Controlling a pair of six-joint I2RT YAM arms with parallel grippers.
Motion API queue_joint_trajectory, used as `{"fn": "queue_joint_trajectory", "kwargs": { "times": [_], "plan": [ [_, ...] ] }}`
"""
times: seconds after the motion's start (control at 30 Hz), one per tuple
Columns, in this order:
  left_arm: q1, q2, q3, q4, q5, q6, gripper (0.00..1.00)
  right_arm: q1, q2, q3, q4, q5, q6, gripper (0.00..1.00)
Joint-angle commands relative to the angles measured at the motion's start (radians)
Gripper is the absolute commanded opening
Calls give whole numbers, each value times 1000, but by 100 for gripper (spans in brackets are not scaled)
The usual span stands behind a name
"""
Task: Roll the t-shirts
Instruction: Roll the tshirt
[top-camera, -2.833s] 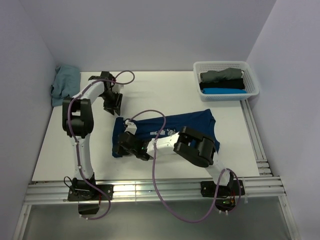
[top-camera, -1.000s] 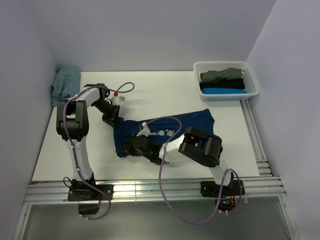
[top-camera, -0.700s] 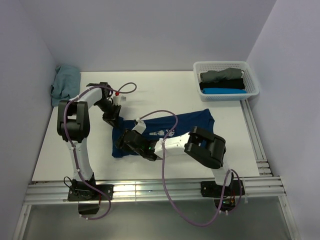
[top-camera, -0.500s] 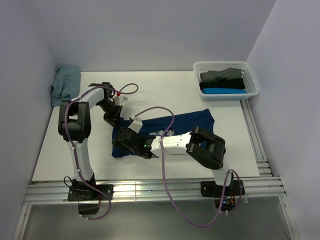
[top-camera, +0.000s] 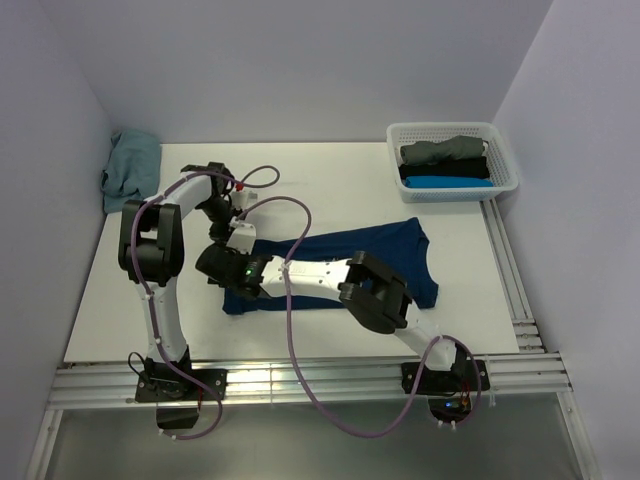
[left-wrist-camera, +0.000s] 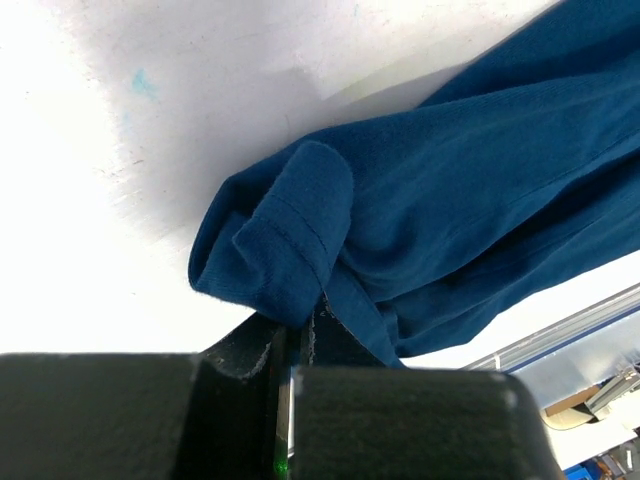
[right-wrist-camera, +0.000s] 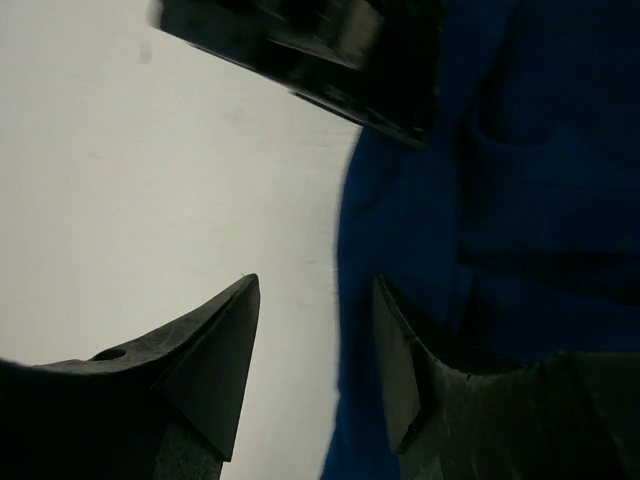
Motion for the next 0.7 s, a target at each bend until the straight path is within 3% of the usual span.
{"fn": "queue_joint_trajectory", "kwargs": {
  "times": [0.0, 0.67],
  "plan": [
    [-10, -37, 40, -10, -11, -13, 0, -7, 39, 66, -136, 74, -16, 56],
    [-22, -37, 54, -21, -20, -24, 0, -15, 173, 219, -242, 66, -33, 55]
  ]
}}
